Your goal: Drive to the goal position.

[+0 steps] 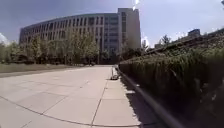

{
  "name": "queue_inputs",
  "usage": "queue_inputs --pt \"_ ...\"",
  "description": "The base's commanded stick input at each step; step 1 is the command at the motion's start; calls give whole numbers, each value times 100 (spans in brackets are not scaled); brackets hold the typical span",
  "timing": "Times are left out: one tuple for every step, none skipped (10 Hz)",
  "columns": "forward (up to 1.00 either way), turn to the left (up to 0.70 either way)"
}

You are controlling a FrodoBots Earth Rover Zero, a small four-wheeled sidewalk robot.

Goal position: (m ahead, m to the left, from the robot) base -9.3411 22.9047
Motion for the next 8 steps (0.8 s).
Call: queue_inputs --pt "0 70" --pt "0 70" --pt "0 70" --pt "0 70" --pt "0 70" --pt "0 70" --pt "0 70" --pt "0 70"
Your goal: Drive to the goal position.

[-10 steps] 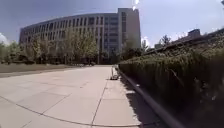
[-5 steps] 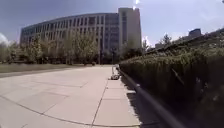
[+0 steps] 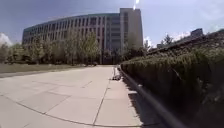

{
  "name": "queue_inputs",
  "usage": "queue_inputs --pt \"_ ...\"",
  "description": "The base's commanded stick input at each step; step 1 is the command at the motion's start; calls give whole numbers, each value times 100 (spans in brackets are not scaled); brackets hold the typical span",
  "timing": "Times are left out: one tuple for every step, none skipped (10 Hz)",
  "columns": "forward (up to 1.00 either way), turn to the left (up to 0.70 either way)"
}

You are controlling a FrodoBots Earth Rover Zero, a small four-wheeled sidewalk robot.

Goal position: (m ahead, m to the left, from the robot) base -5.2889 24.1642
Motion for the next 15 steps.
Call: queue_inputs --pt "0 70" --pt "0 70" --pt "0 70" --pt "0 70" --pt "0 70" --pt "0 70" --pt "0 70" --pt "22 59" --pt "70 35" --pt "70 35" --pt "70 35" --pt "70 35" --pt "70 35" --pt "70 35" --pt "70 35"
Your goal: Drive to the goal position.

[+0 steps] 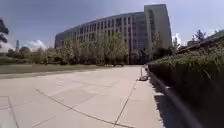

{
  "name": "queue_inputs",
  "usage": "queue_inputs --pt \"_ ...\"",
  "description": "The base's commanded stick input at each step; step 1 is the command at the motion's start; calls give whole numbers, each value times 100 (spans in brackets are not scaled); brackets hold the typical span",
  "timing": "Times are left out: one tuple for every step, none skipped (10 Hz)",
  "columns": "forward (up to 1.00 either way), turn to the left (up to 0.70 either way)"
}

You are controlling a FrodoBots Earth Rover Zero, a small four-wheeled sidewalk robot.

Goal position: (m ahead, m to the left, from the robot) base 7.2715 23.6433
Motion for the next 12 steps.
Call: queue_inputs --pt "70 35" --pt "70 35" --pt "70 35" --pt "70 35" --pt "70 35" --pt "70 35" --pt "70 35" --pt "70 35" --pt "70 35" --pt "70 35" --pt "70 35" --pt "70 35"
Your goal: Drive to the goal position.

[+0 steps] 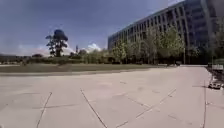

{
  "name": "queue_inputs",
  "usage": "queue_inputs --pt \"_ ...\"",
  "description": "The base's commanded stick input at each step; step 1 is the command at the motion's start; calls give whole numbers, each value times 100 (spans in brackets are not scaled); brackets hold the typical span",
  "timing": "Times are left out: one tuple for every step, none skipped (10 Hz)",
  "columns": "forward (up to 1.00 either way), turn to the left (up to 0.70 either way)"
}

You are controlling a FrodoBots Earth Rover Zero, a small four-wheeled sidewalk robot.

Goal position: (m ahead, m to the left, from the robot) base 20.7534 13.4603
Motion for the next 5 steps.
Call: queue_inputs --pt "70 35" --pt "70 35" --pt "70 35" --pt "70 35" --pt "70 35"
